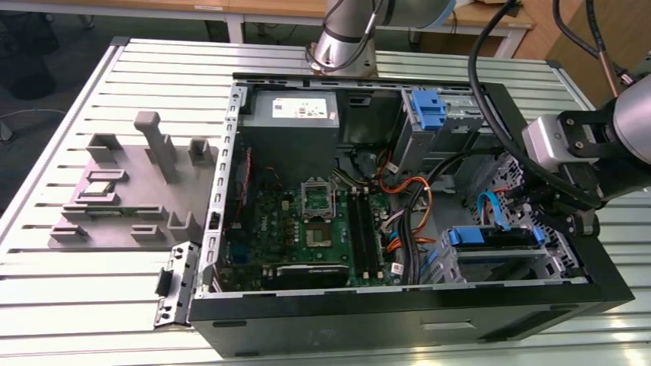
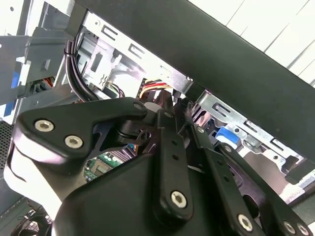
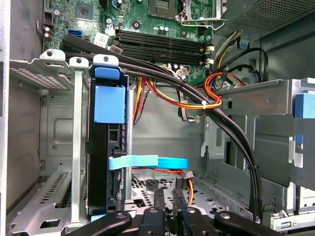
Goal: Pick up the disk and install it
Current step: 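Insert the second disk wire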
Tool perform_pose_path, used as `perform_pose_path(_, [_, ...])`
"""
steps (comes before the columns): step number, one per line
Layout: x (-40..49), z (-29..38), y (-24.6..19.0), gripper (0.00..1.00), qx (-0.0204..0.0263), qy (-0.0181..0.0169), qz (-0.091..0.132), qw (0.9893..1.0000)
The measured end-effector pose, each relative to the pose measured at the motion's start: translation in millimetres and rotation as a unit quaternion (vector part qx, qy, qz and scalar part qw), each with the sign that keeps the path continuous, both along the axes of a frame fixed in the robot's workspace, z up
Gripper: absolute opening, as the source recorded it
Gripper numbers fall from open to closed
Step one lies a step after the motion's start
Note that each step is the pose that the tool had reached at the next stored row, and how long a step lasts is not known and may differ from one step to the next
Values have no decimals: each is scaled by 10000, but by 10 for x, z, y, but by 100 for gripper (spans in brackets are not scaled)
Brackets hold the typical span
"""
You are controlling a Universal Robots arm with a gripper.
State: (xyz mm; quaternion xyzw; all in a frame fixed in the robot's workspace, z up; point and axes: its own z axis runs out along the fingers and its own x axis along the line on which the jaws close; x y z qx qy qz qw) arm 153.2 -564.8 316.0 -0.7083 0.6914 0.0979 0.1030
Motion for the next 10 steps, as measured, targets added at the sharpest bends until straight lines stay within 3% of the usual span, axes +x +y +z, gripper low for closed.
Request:
perform_pose_path(1, [0, 0, 1, 21, 0, 0, 0, 10000])
perform_pose_path(10, [10, 0, 14, 21, 0, 0, 1, 10000])
